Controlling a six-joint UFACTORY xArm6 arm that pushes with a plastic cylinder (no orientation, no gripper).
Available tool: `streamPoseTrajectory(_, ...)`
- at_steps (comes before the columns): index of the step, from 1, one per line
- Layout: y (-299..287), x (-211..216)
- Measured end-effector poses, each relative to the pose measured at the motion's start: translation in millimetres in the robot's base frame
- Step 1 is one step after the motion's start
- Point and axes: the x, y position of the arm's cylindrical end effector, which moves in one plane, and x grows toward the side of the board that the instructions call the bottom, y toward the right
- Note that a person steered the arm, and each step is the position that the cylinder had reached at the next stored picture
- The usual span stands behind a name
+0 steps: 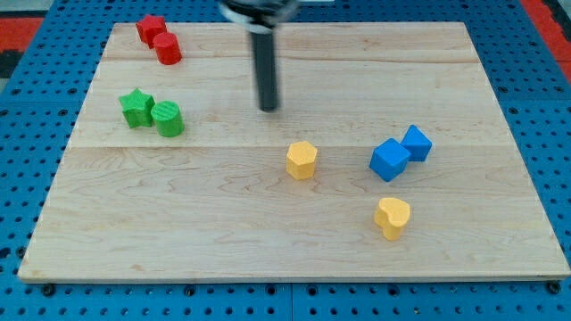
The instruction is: Move your arm diagonally top right to the blue blocks
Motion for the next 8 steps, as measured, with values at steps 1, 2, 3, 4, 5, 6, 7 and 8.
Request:
streamPoseTrajectory(1, 29.1, 39.9)
streamPoseTrajectory(2, 34.2, 43.9)
streamPoseTrajectory(3, 35.3, 43.9)
streamPoseTrajectory(4, 32.3, 43.9)
streamPoseTrajectory(5, 41.1, 46.2)
streamPoseTrajectory(6, 68.1, 37.4)
streamPoseTrajectory(7, 100.4, -45.4)
streamPoseTrajectory(8, 170.3, -72.3)
